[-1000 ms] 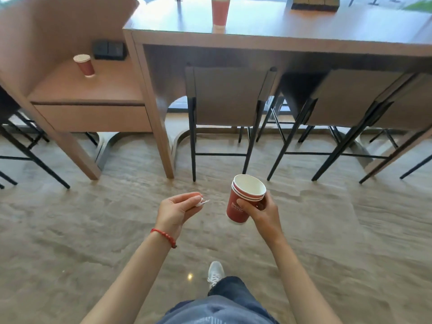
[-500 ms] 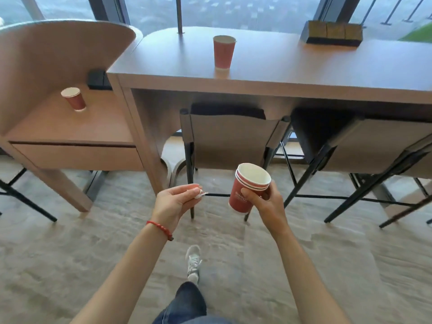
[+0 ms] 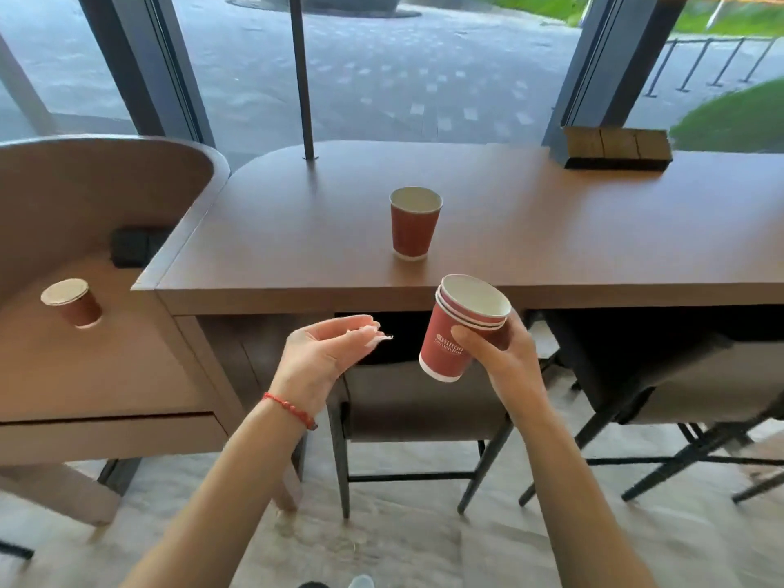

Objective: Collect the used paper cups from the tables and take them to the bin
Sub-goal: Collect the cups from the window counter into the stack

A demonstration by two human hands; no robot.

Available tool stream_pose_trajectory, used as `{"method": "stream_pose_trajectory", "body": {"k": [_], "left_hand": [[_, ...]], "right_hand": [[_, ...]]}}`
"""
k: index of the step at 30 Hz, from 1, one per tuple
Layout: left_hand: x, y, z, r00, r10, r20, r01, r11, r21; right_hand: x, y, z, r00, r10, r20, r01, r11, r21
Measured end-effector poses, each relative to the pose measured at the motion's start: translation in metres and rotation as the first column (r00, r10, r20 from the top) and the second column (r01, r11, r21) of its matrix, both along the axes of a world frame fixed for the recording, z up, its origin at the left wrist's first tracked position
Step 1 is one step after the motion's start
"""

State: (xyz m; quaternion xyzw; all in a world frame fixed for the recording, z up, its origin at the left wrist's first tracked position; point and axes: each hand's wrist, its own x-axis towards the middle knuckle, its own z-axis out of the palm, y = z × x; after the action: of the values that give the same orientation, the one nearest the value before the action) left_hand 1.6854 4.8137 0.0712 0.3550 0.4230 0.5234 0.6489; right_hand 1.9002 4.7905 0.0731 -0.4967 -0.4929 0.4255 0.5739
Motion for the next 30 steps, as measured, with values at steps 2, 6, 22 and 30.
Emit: {"method": "stream_pose_trajectory", "body": {"k": [2,6,22,30], "left_hand": [[0.001,0.024,0.012,0.999,-0.005,0.033,0.005,1.0,0.004],[0.006,0.06,0.03,0.997,-0.011,0.076,0.009,1.0,0.022],[0.027,0.131,0.073,0.991,0.116,0.068,-0.123,0.987,0.106],[0.02,0.137,0.069,0.99,0.138,0.002,-0.137,0.983,0.124]], "right_hand": [[0.001,0.022,0.011,1.0,-0.008,-0.014,0.009,1.0,0.022],[0.005,0.056,0.036,1.0,-0.007,-0.002,0.008,0.998,0.063],[0.013,0.154,0.11,0.995,0.092,0.036,-0.097,0.972,0.212],[-0.003,0.192,0.1,0.989,0.044,0.142,-0.074,0.973,0.217]]}}
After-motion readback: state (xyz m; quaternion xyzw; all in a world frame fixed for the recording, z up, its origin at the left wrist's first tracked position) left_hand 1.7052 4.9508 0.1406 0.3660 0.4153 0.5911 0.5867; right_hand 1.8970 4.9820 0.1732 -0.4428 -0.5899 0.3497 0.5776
